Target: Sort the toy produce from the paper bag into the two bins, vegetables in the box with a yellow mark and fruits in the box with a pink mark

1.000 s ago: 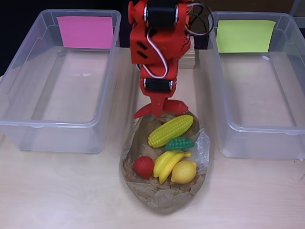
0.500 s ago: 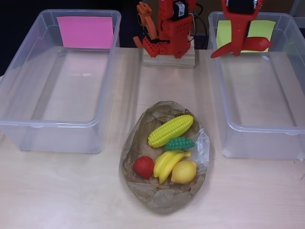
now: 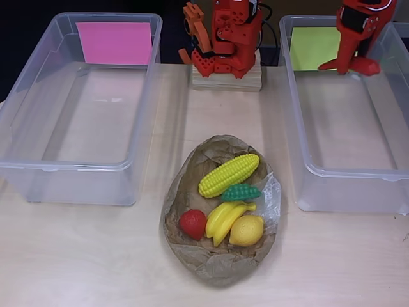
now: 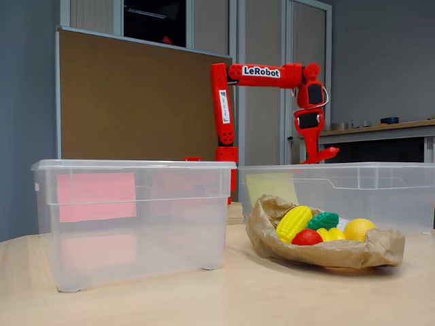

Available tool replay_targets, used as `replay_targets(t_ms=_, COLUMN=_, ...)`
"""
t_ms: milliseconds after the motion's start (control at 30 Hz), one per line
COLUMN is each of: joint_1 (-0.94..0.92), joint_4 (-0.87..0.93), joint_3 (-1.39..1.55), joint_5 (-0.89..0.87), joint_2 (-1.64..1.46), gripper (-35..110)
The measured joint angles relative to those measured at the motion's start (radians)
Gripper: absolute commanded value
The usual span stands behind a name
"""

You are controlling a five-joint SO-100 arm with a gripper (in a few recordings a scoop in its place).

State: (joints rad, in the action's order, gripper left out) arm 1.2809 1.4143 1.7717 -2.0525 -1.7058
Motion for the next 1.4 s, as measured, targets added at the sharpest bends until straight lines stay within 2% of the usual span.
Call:
replay_targets(t_ms=167, joint_1=0.035, joint_4=-0.101, joint_3=0.089, joint_5=-0.023, joint_2=0.028, gripper=27)
replay_targets(t_ms=300, joint_1=0.040, joint_4=-0.121, joint_3=0.078, joint_5=0.034, joint_2=0.035, gripper=28)
replay_targets(t_ms=433, joint_1=-0.029, joint_4=-0.051, joint_3=-0.067, joint_5=0.270, joint_2=0.035, gripper=29)
replay_targets(t_ms=533, joint_1=-0.140, joint_4=-0.051, joint_3=-0.244, joint_5=0.606, joint_2=0.035, gripper=28)
replay_targets(t_ms=700, joint_1=-0.322, joint_4=-0.066, joint_3=-0.518, joint_5=1.382, joint_2=0.037, gripper=22)
replay_targets(t_ms=800, joint_1=-0.460, joint_4=-0.049, joint_3=-0.515, joint_5=1.812, joint_2=-0.008, gripper=23)
replay_targets(t_ms=867, joint_1=-0.566, joint_4=-0.048, joint_3=-0.463, joint_5=1.948, joint_2=-0.052, gripper=24)
replay_targets(t_ms=967, joint_1=-0.756, joint_4=-0.067, joint_3=-0.388, joint_5=2.010, joint_2=-0.069, gripper=24)
replay_targets(t_ms=1133, joint_1=-1.029, joint_4=-0.143, joint_3=-0.342, joint_5=1.956, joint_2=0.017, gripper=18)
replay_targets(t_ms=1300, joint_1=-1.135, joint_4=-0.170, joint_3=-0.337, joint_5=1.894, joint_2=0.202, gripper=16)
replay_targets(t_ms=1400, joint_1=-1.154, joint_4=-0.181, joint_3=-0.337, joint_5=1.888, joint_2=0.324, gripper=23)
